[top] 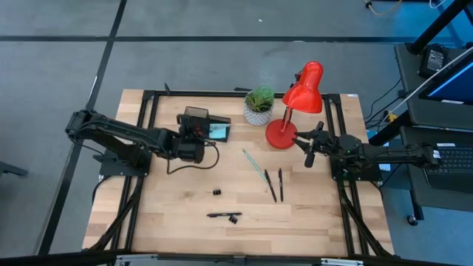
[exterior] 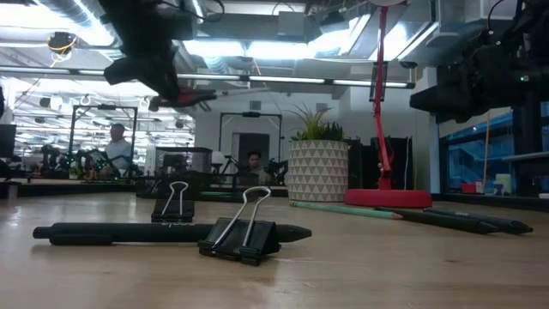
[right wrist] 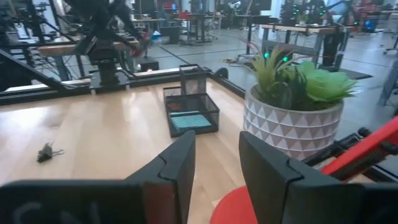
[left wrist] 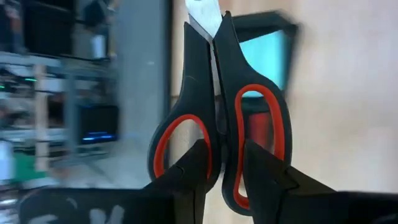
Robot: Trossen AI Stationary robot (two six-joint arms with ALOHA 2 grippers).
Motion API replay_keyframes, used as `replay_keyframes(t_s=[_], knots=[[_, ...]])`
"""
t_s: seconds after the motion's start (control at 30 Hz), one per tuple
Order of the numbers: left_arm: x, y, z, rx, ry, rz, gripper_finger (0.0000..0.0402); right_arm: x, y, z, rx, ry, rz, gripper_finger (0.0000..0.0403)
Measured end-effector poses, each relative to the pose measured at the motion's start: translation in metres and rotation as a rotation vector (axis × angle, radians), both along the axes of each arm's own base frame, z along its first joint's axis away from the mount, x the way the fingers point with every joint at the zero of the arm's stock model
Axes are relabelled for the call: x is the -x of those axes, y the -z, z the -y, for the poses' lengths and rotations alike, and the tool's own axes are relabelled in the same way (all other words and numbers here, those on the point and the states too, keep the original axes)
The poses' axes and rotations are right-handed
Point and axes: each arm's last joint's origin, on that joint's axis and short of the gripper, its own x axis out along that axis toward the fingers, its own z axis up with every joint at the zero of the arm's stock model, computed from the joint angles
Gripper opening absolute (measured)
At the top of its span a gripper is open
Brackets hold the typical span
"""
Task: Pick and place office supplies into organizer
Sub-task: Put the black scissor into the black desk organizer
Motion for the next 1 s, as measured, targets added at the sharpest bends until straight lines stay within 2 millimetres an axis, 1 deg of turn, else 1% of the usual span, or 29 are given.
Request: replay_keyframes(t_s=[0.07, 0.17, 0.43, 0.53, 0.77, 0.87, 1.0], knots=[[0.003, -0.004, -0.006, -0.068, 0.003, -0.034, 0.0077, 0.0, 0.0, 0.0, 0.001, 0.014, 0.0, 0.0127], [0.009, -0.006, -0.017, -0.161, -0.006, -0.134, 0.0076, 0.0, 0.0, 0.001, 0.002, 0.043, 0.0, 0.0127], [0.026, -0.008, -0.036, -0.335, 0.01, -0.472, 0.0082, 0.001, 0.0, 0.001, 0.023, 0.048, -0.009, 0.0127], [0.029, -0.008, -0.041, -0.365, 0.028, -0.575, 0.008, 0.001, 0.0, 0.001, 0.021, 0.048, -0.008, 0.0127], [0.031, -0.01, -0.05, -0.431, 0.09, -0.764, 0.0083, 0.001, 0.0, 0.001, -0.006, 0.05, 0.003, 0.0127], [0.032, -0.01, -0.056, -0.425, 0.089, -0.809, 0.0082, 0.001, 0.0, 0.001, -0.028, 0.052, 0.013, 0.0127], [0.034, -0.01, -0.063, -0.41, 0.06, -0.823, 0.0081, 0.001, 0.0, 0.001, -0.031, 0.052, 0.014, 0.0127]])
